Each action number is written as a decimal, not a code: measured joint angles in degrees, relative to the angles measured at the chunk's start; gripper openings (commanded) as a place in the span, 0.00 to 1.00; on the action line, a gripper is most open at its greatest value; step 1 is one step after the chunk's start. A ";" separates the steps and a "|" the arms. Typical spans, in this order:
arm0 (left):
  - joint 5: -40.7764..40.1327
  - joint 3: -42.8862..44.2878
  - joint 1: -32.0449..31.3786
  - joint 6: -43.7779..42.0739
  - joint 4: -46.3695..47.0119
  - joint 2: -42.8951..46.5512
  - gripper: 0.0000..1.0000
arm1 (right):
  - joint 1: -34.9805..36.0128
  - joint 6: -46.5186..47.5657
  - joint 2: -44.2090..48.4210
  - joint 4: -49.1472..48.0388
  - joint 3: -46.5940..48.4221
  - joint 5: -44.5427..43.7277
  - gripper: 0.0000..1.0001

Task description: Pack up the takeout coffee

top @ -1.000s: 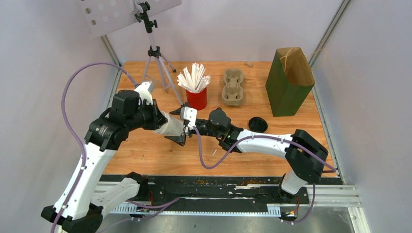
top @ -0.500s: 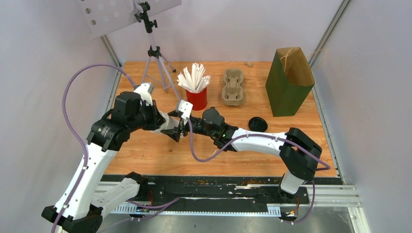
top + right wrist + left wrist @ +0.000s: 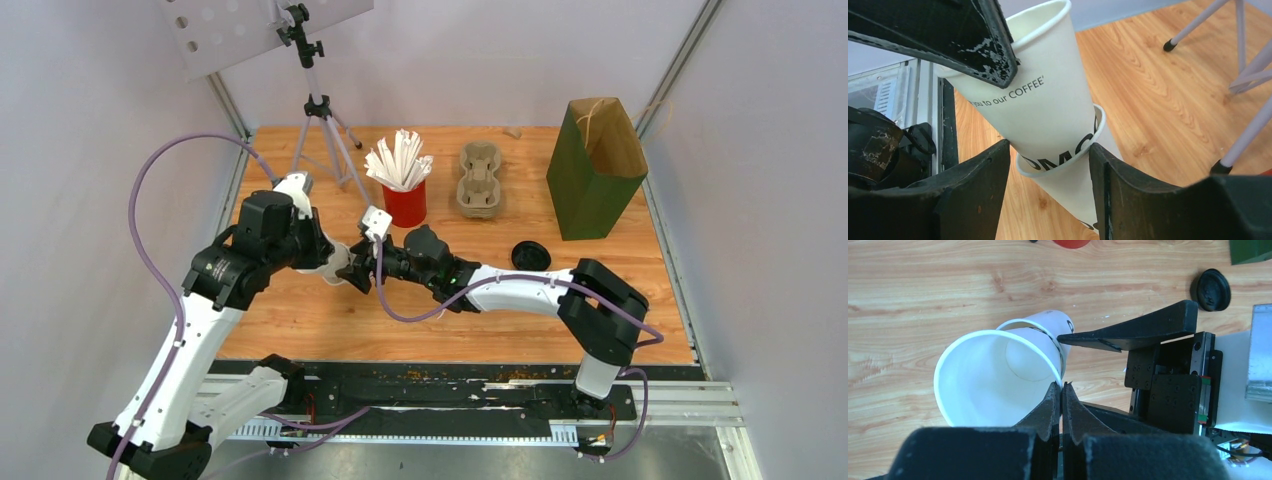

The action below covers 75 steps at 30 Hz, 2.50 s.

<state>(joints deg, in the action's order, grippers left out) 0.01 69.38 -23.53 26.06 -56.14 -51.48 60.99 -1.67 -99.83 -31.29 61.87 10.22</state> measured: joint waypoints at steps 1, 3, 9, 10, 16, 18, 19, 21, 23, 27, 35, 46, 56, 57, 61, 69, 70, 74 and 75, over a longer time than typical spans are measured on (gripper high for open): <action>-0.31 -0.37 0.02 -0.02 -0.11 -0.04 0.00 | 0.00 -0.46 -0.42 0.00 0.00 -0.02 0.59; -0.79 -1.40 0.02 -0.02 -0.15 -0.17 0.00 | 0.00 -1.49 -1.38 0.22 0.00 0.00 0.58; -1.57 -5.64 0.02 -0.26 0.87 -0.46 0.00 | 0.00 -4.31 -3.28 0.74 -0.59 -0.72 0.58; -1.62 -6.10 0.02 -0.35 1.01 -0.48 0.00 | 0.00 -4.79 -3.28 0.72 -0.92 -1.18 0.58; -1.62 -6.69 0.02 -0.50 1.57 -0.87 0.00 | -0.31 -7.10 -3.26 0.68 -3.06 -4.68 0.57; -1.70 -6.56 0.00 -0.66 1.49 -0.92 0.00 | -0.35 -7.28 -3.19 1.07 -3.43 -5.42 0.57; -1.97 -6.12 0.02 -0.74 1.03 -1.14 0.00 | -0.44 -7.28 -3.02 1.57 -3.52 -5.73 0.57; -2.58 -4.55 0.00 -0.96 0.04 -1.68 0.00 | -0.44 -7.28 -2.29 2.38 -3.61 -6.16 0.59; -3.50 -2.03 0.00 -1.46 -0.96 -2.29 0.00 | -0.46 -7.26 -0.98 3.93 -3.61 -6.40 0.62; -4.09 3.80 0.00 -3.15 -3.15 -3.02 0.00 | -0.46 -6.97 4.15 11.82 -2.75 -6.97 0.71; -0.15 8.26 -3.52 -4.70 -5.09 -5.77 0.00 | -0.46 -6.47 25.94 33.88 0.46 -13.90 0.82; -1.03 11.56 -21.51 -3.89 1.20 -17.86 0.00 | -0.50 -7.04 54.38 45.53 -3.89 -23.47 0.91; 2.49 8.50 -24.96 -5.29 19.12 -26.03 0.00 | -0.55 -7.06 63.98 48.24 -5.75 -30.10 0.94; 2.23 8.41 -25.03 -5.68 19.56 -27.10 0.00 | -0.55 -7.06 63.82 48.37 -5.88 -30.25 0.96; -1.29 7.76 -25.11 -7.50 19.41 -29.55 0.00 | -0.55 -7.08 63.04 48.78 -7.06 -30.34 1.00; -8.55 2.64 -25.11 -10.38 18.82 -29.83 0.00 | -0.55 -7.13 62.01 51.39 -7.58 -30.58 1.00; -8.94 1.60 -25.11 -10.43 18.82 -29.86 0.00 | -0.55 -7.13 62.12 51.56 -7.58 -30.64 1.00; -9.53 -0.66 -25.16 -10.36 18.80 -29.86 0.00 | -0.55 -7.21 62.20 51.98 -7.58 -30.95 1.00; -9.64 -0.76 -25.27 -10.32 18.82 -29.88 0.00 | -0.55 -7.30 62.18 52.04 -7.58 -31.19 1.00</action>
<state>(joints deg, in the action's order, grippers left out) -9.63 68.62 -48.80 15.75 -37.32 -81.36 60.45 -8.97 -37.65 20.75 54.28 -20.97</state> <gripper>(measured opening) 0.008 0.998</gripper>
